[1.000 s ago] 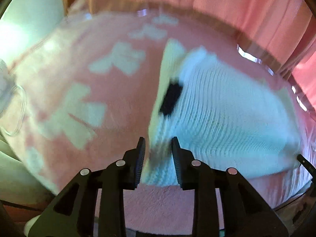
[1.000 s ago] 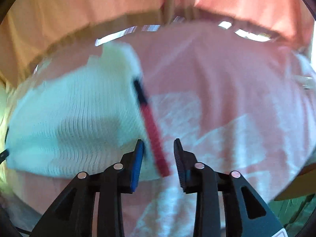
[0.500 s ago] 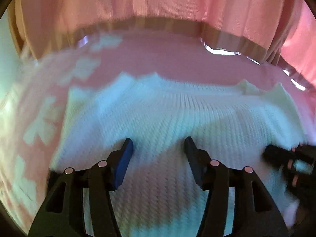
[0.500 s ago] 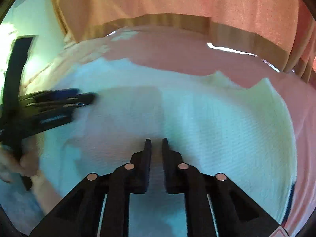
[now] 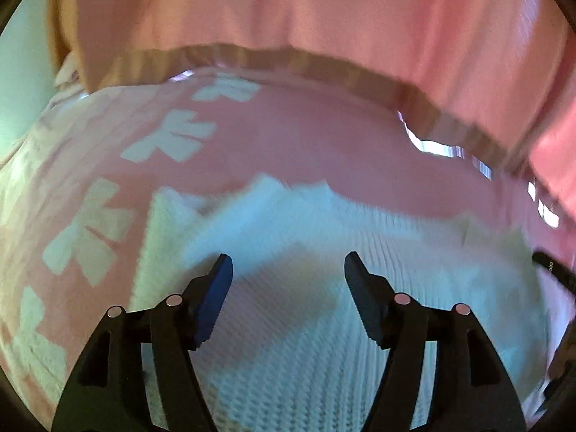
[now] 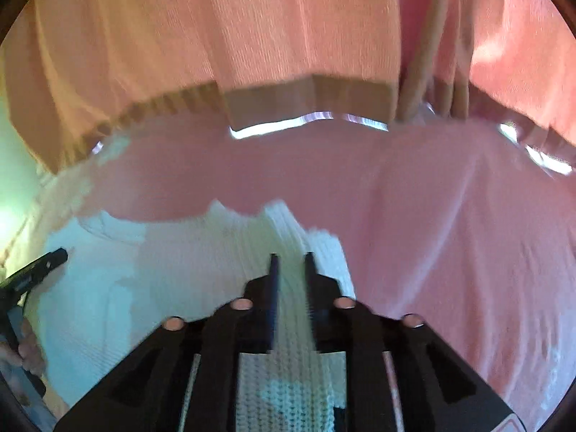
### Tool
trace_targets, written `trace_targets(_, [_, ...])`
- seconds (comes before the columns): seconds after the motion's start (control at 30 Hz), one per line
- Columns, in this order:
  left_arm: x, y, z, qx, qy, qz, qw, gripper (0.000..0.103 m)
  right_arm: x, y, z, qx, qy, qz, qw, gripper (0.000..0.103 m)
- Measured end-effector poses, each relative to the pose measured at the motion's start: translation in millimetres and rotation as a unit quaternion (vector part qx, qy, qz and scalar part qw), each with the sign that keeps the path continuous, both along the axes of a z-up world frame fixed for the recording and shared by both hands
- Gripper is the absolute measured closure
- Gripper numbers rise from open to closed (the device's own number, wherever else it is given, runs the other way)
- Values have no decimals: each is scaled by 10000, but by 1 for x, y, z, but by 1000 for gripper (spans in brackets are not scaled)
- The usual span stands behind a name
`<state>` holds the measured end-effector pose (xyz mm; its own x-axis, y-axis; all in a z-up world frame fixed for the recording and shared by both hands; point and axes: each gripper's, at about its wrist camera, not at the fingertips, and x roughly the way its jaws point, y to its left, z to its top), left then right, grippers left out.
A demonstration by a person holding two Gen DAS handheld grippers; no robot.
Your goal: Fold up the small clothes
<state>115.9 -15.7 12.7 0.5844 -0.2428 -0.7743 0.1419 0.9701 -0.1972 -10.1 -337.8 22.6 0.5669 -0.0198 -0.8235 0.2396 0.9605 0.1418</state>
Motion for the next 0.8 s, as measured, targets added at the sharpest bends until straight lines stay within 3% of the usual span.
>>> trace_targets(0.07, [17,13,-6,-121,283,194,9993,38,10,3,-8,161,54,180,9997,81])
trace_targets(0.1, [23,16,-12,-101,408,212,9989,38,17,1,-22,59,319,219,9992,88])
trace_targets(0.13, [26,17,-17,-40,418,232,9989,39,22,-3,-38,-121,598,183,9980,98])
trace_targets(0.23, [22,10,-18,296,185,233,9991,38,24,-10,-38,-88,501,-7,9987,102])
trace_targets(0.37, [16,8,-15,293,145,215,9992,38,16,3,-15,-378,-27,106,9992,97])
trace_targets(0.4, [17,8,-16,311,153,200,9992,38,21,2,-25,-617,200,108,9978,96])
trace_targets(0.43, [19,8,-18,361,157,184,9991,37,26,-3,-39,-722,501,36,9961,102])
trace_targets(0.47, [18,7,-20,421,131,176,9989,37,28,-10,-48,-574,509,-77,9970,102])
trace_targets(0.53, [14,2,-19,563,49,167,9983,36,23,-12,-34,-418,337,-207,9983,100])
trace_targets(0.67, [7,-4,-18,743,-34,126,9971,35,2,14,-8,38,-207,10,9998,94])
trace_targets(0.8, [4,-8,-19,901,-93,86,9959,34,12,40,-50,-315,461,233,9982,96])
